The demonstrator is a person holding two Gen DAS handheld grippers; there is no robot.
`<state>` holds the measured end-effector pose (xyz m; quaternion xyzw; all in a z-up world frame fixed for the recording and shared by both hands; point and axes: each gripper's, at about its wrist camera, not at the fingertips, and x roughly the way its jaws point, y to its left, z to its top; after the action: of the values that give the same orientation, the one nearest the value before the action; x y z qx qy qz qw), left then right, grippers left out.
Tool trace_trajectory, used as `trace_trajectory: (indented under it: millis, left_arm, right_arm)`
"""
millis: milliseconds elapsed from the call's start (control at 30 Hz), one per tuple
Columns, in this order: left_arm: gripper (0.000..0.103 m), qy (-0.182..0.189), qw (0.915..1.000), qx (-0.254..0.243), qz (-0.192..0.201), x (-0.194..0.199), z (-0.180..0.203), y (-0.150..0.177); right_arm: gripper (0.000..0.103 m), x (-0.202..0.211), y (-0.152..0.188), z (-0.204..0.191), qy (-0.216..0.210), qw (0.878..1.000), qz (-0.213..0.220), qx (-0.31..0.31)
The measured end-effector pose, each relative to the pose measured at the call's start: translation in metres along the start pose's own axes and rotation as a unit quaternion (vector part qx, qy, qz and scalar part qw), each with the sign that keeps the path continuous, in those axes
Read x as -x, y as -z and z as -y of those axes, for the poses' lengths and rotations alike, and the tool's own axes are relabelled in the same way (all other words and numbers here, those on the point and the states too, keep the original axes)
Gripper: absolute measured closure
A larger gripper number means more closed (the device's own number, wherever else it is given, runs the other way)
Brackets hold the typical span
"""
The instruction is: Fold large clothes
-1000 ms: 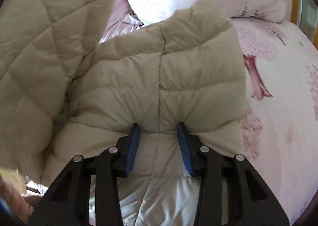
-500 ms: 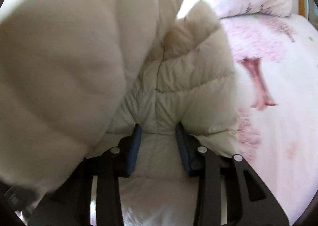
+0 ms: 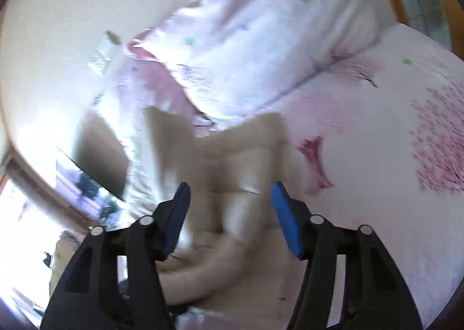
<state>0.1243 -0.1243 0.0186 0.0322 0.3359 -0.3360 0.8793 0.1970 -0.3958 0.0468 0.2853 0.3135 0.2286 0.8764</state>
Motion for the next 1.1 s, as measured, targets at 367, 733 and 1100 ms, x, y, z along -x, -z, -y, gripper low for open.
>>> trace_trajectory:
  millis: [367,733,1100]
  left_arm:
    - [0.032,-0.042,0.9933,-0.101,-0.037,-0.017,0.029,0.002]
    - [0.03,0.022,0.9995,-0.017,0.017,0.084,-0.025,-0.017]
    - [0.029,-0.097,0.9903,0.098,0.015,0.092,-0.116,-0.027]
  right_arm:
    - [0.036,-0.069,0.006,-0.022,-0.018,0.993,-0.116,0.007]
    - [0.089,-0.089,0.005,-0.022,-0.038,0.99,-0.138,0.009]
    - [0.092,-0.062,0.006,-0.024,-0.015,0.995,-0.097,0.023]
